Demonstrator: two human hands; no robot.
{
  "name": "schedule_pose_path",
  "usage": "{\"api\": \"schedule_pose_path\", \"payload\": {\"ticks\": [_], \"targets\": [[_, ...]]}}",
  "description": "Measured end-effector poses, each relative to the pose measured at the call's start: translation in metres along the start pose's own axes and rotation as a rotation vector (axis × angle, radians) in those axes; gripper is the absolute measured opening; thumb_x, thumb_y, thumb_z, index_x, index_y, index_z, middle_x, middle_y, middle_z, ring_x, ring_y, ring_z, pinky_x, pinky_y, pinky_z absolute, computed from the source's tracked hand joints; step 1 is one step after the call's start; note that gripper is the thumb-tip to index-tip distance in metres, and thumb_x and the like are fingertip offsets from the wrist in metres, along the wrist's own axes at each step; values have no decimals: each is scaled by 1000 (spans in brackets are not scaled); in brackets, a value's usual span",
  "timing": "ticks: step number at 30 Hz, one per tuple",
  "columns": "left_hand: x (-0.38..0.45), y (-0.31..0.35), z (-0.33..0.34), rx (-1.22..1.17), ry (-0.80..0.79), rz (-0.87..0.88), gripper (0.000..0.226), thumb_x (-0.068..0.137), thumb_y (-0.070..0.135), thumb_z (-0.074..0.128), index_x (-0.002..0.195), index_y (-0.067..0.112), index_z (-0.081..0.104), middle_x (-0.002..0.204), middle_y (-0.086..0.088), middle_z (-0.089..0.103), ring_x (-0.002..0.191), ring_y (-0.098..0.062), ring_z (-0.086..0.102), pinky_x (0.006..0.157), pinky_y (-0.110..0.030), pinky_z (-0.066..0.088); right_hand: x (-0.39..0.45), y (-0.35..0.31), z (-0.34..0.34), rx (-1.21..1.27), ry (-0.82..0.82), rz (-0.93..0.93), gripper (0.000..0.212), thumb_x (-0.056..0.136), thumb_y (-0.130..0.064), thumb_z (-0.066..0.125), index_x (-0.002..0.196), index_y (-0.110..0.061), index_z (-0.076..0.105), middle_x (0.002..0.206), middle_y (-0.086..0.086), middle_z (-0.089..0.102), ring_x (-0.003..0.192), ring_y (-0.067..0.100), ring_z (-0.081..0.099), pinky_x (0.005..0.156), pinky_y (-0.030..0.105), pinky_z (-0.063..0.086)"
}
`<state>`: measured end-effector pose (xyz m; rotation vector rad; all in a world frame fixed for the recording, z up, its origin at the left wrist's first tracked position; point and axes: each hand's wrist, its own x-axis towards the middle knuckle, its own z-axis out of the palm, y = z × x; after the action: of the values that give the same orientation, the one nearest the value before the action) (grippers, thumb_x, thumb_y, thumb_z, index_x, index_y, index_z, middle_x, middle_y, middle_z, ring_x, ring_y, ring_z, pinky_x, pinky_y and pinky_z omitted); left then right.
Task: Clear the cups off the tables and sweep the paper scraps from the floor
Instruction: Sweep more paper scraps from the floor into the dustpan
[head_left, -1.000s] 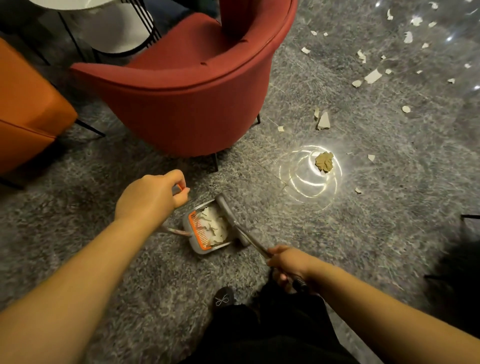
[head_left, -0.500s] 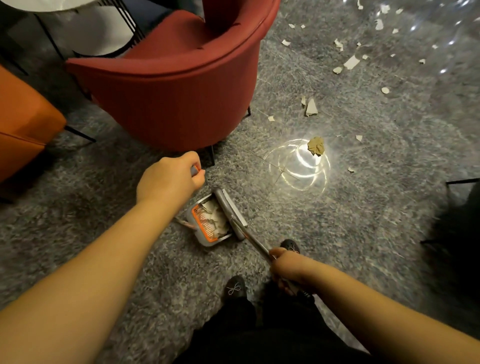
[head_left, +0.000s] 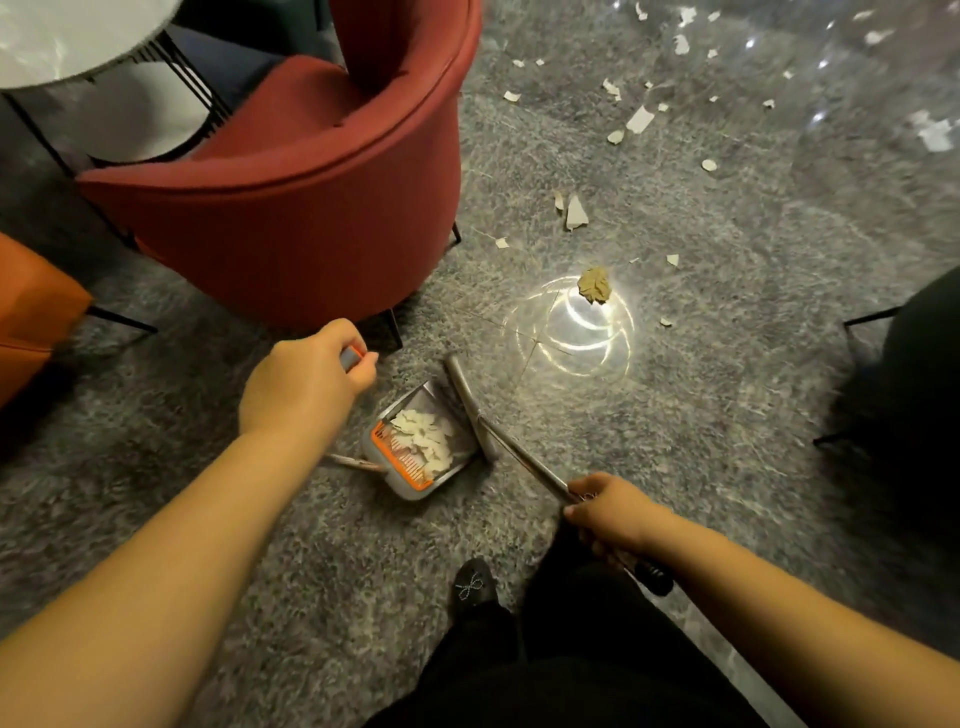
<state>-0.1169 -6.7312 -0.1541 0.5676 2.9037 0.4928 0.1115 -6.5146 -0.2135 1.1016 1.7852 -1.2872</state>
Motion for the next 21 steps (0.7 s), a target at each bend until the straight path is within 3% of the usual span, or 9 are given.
{"api": "schedule_pose_path", "payload": {"ticks": [5, 9, 13, 16, 18, 21], "targets": [[21, 41, 1, -7, -3, 40, 18, 86, 49, 64, 84, 32, 56, 66, -4, 58, 64, -32, 57, 56, -38, 51, 7, 5, -43, 127, 82, 6, 42, 93, -12, 55, 133, -10, 46, 70, 5, 57, 46, 12, 53, 35, 17, 39], [49, 81, 12, -12, 8, 62, 19, 85, 49, 64, 85, 32, 57, 63, -4, 57, 64, -34, 57, 54, -34, 46, 23, 8, -94, 217, 146, 14, 36, 93, -11, 55, 127, -12, 46, 65, 8, 56, 43, 17, 50, 36, 19, 36], [85, 133, 33, 8, -4, 109, 18, 86, 47, 64, 85, 30, 57, 55, 10, 43, 60, -30, 49, 55, -33, 41, 47, 16, -158, 305, 193, 5, 32, 93, -9, 55, 124, -8, 48, 67, 9, 53, 47, 19, 47, 44, 24, 37], [115, 180, 50, 33, -33, 159, 16, 87, 44, 64, 85, 29, 58, 63, 0, 58, 60, -31, 48, 55, -33, 39, 63, 25, -210, 392, 209, 33, 24, 94, -7, 51, 117, -13, 49, 62, 13, 52, 44, 21, 45, 44, 26, 37], [135, 212, 59, 57, -35, 189, 16, 87, 43, 64, 85, 29, 59, 74, -9, 66, 66, -36, 56, 56, -34, 39, 71, 32, -246, 411, 219, 42, 21, 93, -3, 47, 114, -1, 51, 56, 14, 50, 42, 21, 43, 42, 25, 36], [166, 255, 69, 85, -37, 197, 15, 88, 42, 64, 86, 28, 59, 76, -11, 66, 70, -38, 57, 58, -35, 38, 86, 43, -298, 445, 249, 65, 36, 93, 0, 45, 126, 10, 36, 56, 12, 45, 39, 19, 40, 40, 22, 33]]}}
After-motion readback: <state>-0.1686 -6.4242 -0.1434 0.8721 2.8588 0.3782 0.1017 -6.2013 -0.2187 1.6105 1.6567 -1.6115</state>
